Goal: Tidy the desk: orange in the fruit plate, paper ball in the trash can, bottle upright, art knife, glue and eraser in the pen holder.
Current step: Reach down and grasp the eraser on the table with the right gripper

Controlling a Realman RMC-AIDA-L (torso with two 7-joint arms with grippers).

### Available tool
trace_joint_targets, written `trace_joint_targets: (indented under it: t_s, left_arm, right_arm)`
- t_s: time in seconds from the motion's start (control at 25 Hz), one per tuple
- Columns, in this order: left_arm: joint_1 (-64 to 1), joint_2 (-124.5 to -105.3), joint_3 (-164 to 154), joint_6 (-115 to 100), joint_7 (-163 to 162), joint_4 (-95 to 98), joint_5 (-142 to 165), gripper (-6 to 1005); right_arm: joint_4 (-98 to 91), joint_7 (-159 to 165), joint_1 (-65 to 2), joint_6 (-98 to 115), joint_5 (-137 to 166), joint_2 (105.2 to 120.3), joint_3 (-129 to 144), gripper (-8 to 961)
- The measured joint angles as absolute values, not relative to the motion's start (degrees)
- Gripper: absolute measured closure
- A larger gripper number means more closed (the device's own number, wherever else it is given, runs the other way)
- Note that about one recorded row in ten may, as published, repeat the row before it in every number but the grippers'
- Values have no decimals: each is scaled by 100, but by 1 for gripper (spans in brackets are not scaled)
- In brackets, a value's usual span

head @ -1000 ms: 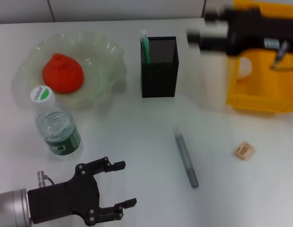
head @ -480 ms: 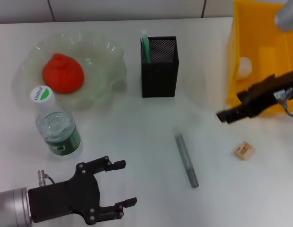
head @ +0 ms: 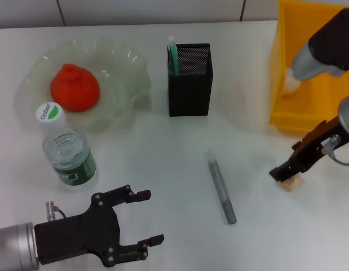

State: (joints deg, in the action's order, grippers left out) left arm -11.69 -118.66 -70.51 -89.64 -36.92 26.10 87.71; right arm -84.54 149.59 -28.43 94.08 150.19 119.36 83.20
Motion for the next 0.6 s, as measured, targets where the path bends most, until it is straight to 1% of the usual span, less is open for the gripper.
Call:
trace_joint_targets:
  t_s: [0.6]
  left_arm:
    - [-1169,-11856,-7066,-8948,-3691,2610,8771,224]
  right_arm:
    - [-7666,14904,-3043,9204,15240,11940,8703,171]
